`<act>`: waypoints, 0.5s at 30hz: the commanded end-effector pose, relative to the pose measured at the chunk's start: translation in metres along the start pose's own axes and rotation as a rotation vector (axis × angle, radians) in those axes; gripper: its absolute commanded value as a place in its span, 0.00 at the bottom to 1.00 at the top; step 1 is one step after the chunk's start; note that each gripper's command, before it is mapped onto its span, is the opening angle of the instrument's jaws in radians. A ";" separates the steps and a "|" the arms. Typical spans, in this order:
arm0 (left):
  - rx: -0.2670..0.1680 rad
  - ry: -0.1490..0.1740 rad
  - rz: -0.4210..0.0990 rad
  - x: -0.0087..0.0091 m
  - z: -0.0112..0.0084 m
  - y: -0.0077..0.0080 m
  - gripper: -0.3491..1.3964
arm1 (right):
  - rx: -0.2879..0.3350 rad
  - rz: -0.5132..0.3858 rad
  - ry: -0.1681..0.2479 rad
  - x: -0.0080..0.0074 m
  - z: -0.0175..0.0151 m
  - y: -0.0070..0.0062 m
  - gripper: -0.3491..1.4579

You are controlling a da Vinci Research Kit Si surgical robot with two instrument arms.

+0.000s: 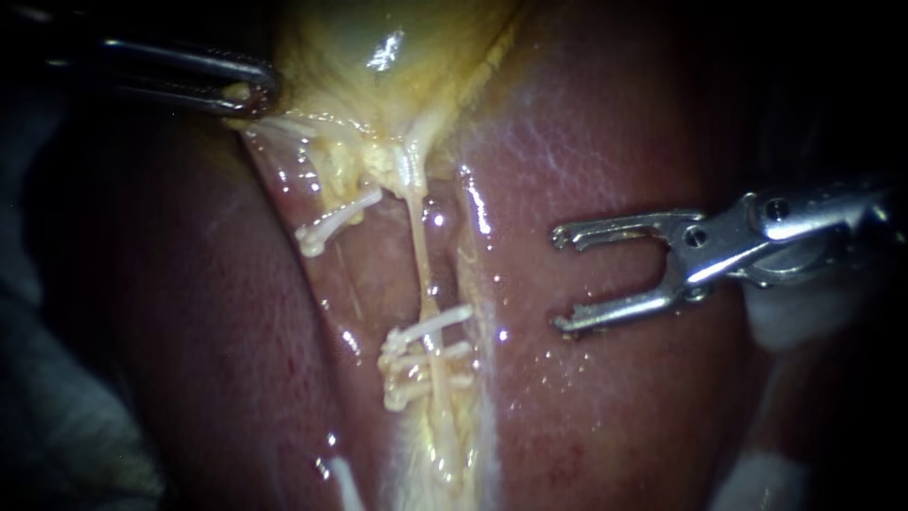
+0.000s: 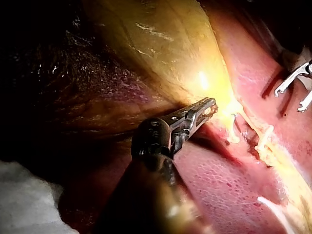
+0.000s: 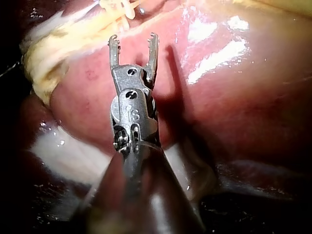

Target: Going back first clip right tube

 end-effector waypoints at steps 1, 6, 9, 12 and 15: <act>0.000 -0.001 -0.003 -0.0002 0.0005 -0.0003 0.00 | 0.000 0.002 0.000 0.0000 0.0001 -0.0001 0.47; -0.009 -0.007 -0.015 -0.0008 0.0032 -0.0014 0.00 | 0.000 0.002 0.000 0.0000 0.0001 -0.0001 0.47; -0.014 -0.009 -0.013 -0.0011 0.0040 -0.0015 0.00 | 0.000 0.001 0.000 0.0000 0.0000 -0.0001 0.47; -0.016 -0.010 -0.012 -0.0013 0.0041 -0.0014 0.00 | 0.000 0.001 0.000 0.0000 0.0000 -0.0001 0.47; -0.017 -0.011 -0.012 -0.0013 0.0039 -0.0015 0.00 | 0.001 0.001 0.000 0.0000 0.0000 -0.0002 0.47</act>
